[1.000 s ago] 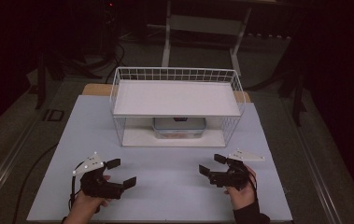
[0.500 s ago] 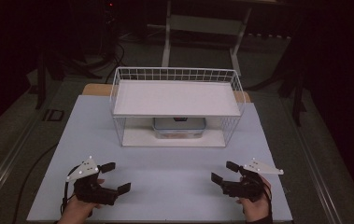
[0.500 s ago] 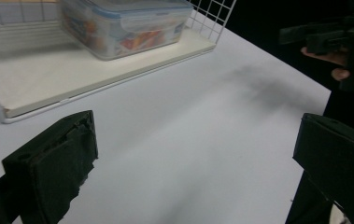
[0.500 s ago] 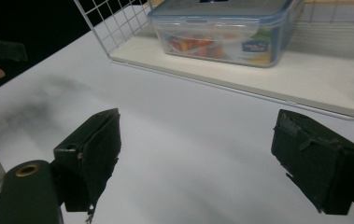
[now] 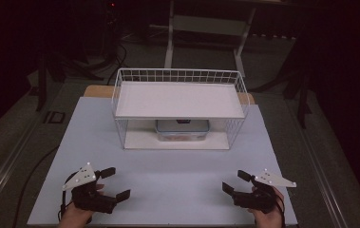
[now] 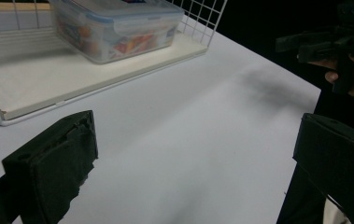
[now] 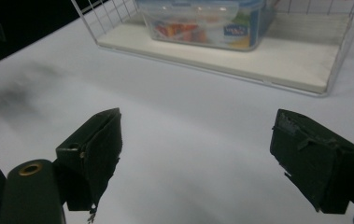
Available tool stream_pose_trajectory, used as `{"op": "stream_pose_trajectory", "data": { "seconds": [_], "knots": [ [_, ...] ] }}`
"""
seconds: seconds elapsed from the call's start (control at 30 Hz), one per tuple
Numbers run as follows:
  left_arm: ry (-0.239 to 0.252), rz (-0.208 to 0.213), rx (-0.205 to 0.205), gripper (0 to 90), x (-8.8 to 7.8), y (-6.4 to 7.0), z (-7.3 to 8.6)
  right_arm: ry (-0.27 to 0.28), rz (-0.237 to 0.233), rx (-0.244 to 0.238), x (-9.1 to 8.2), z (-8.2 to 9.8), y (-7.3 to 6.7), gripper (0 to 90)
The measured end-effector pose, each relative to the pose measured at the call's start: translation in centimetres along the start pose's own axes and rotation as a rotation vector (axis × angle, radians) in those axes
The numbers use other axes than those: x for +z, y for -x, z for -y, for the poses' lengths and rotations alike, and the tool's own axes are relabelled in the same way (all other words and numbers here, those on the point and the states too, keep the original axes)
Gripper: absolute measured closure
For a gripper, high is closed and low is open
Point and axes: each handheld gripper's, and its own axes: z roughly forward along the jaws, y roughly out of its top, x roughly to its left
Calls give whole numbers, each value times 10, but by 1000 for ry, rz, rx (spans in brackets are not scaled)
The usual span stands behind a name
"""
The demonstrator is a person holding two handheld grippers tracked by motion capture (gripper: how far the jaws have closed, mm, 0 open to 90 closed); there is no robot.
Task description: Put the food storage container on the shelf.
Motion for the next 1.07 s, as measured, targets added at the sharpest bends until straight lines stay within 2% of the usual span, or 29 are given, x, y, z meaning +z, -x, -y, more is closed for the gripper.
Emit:
{"op": "stream_pose_trajectory", "data": {
  "seconds": [0.13, 0.33, 0.57, 1.07],
  "knots": [
    [14, 9, -7, 0, 0, -3, 2, -22, 0, -10, 2, 5, 6, 165],
    [24, -5, -6, 0, 0, -5, 4, -41, -10, -1, 7, 10, 14, 165],
    [49, -11, -49, 0, 0, -9, 7, -52, -50, 9, 10, 11, 15, 164],
    [38, 17, -50, 0, 6, -6, 9, -61, -70, 30, 12, 13, 17, 164]
  ]
}}
